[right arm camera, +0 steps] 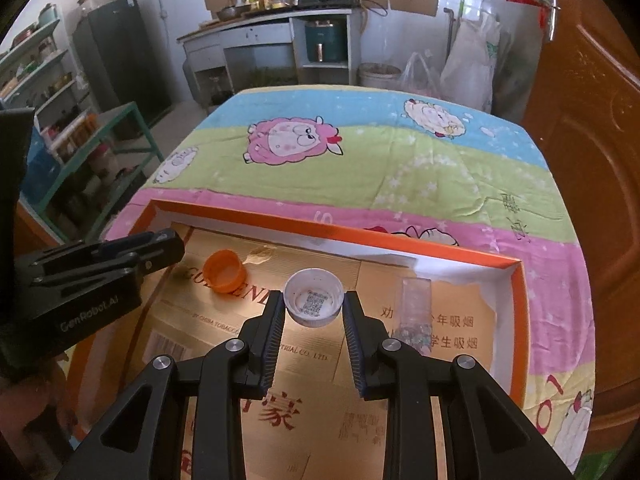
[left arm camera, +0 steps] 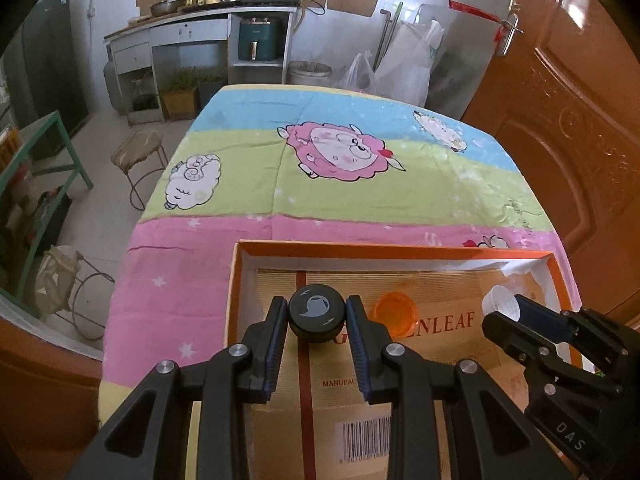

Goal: Organize rigid objects
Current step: 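Release the black cap in the box lid while the right tool releases the white cap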

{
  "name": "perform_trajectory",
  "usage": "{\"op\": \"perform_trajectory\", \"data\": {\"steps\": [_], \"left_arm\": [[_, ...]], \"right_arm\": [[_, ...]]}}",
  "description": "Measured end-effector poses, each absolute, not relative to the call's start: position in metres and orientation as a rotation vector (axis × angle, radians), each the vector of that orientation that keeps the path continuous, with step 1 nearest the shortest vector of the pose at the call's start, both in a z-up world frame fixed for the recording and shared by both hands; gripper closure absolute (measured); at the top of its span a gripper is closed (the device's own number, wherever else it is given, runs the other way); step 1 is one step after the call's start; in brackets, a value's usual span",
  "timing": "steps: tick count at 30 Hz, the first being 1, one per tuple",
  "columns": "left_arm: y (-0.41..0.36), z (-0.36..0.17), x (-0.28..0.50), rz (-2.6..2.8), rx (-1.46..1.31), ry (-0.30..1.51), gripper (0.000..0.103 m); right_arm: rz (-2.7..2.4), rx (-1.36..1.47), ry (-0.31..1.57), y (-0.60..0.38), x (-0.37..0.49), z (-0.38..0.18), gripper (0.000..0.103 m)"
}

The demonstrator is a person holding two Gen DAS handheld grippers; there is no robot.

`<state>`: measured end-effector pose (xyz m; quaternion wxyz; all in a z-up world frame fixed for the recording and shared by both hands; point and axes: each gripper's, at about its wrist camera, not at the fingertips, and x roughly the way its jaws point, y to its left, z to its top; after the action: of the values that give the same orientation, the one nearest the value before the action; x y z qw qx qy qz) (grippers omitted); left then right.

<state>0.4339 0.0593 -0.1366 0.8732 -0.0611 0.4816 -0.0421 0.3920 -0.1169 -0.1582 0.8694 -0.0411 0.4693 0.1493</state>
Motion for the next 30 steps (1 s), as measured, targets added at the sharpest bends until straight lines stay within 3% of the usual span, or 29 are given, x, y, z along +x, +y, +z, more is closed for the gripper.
{"op": "perform_trajectory", "data": {"steps": [30], "left_arm": [[0.057,-0.147,0.443,-0.089,-0.108,1.046,0.073]], "right_arm": [[0.304,-0.087,1.027,-0.115,0.404,-0.179,0.070]]}}
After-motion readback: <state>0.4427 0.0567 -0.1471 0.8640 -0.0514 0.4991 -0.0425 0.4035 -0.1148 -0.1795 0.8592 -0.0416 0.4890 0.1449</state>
